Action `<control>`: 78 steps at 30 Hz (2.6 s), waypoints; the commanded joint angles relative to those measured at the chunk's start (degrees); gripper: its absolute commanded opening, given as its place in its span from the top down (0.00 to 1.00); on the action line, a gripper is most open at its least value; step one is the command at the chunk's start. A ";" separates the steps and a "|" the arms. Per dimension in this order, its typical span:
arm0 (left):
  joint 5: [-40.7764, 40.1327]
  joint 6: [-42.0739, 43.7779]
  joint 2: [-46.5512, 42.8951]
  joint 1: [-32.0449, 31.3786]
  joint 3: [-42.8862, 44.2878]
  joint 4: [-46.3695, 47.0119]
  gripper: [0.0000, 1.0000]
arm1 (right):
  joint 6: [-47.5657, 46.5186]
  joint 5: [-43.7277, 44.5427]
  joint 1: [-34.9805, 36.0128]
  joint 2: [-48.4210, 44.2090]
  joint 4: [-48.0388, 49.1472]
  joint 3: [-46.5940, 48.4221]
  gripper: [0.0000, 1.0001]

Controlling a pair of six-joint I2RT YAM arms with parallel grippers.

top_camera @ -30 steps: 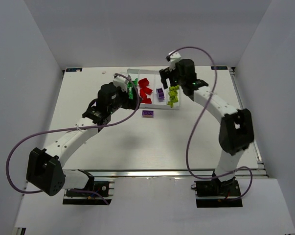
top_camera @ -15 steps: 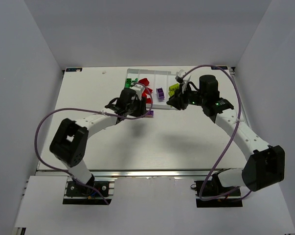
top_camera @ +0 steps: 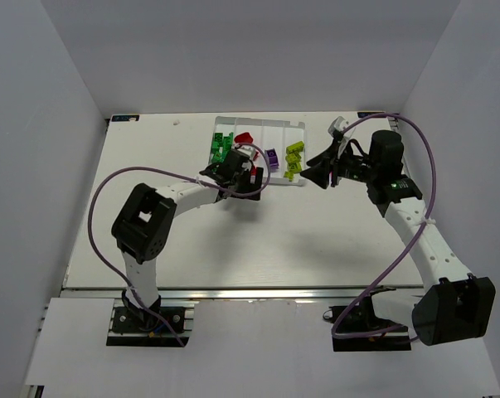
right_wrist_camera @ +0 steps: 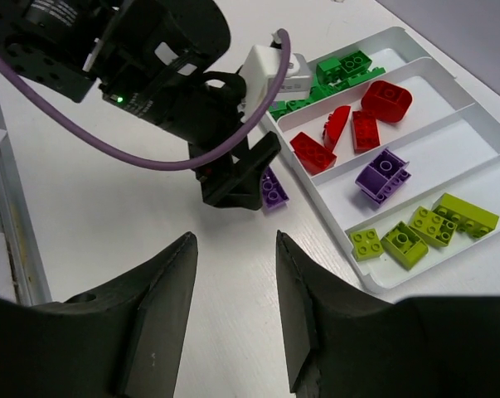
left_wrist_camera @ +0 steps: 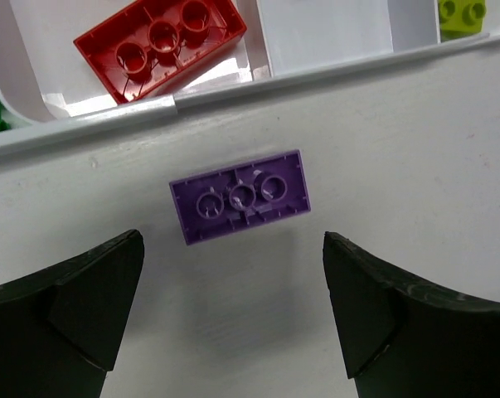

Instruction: Sort the legos into containers by color

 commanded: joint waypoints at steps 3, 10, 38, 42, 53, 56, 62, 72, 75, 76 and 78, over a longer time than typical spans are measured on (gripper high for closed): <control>-2.75 -1.03 2.91 -0.85 5.63 -2.07 0.02 | 1.80 -3.77 -0.50 -0.81 2.71 -0.34 0.51; -6.26 -0.68 7.05 -2.35 10.47 -4.09 0.02 | 2.24 -4.12 -0.58 -0.20 3.15 -0.42 0.50; -16.99 1.68 -0.42 -7.62 16.27 -10.51 0.62 | 3.12 -7.29 -2.78 -2.22 3.41 -0.25 0.48; -17.43 4.33 3.35 -7.45 25.05 -11.56 0.62 | 3.21 -7.29 -3.22 -3.36 3.58 -0.34 0.48; -13.31 6.44 25.32 -4.02 58.19 -11.40 0.62 | 4.70 -8.34 -5.51 -4.68 4.11 -0.69 0.48; -12.60 7.14 27.09 -3.67 57.33 -5.60 0.62 | 5.23 -8.61 -5.77 -5.56 4.81 -1.13 0.48; -13.91 8.46 29.02 -2.97 56.27 1.70 0.59 | 6.28 -10.28 -7.09 -5.74 4.82 -1.48 0.48; -15.68 9.26 33.15 -2.35 58.55 2.23 0.52 | 7.77 -12.56 -8.76 -6.00 7.01 -1.92 0.48; -15.33 8.90 33.94 -2.09 58.55 2.84 0.50 | 8.04 -12.91 -9.11 -6.09 7.28 -2.01 0.47; -15.24 8.73 34.21 -2.09 58.55 3.02 0.50 | 8.13 -13.09 -9.11 -6.00 7.36 -2.01 0.47; -15.15 8.55 34.73 -2.00 58.90 3.11 0.50 | 8.22 -13.27 -9.28 -6.00 7.37 -2.09 0.48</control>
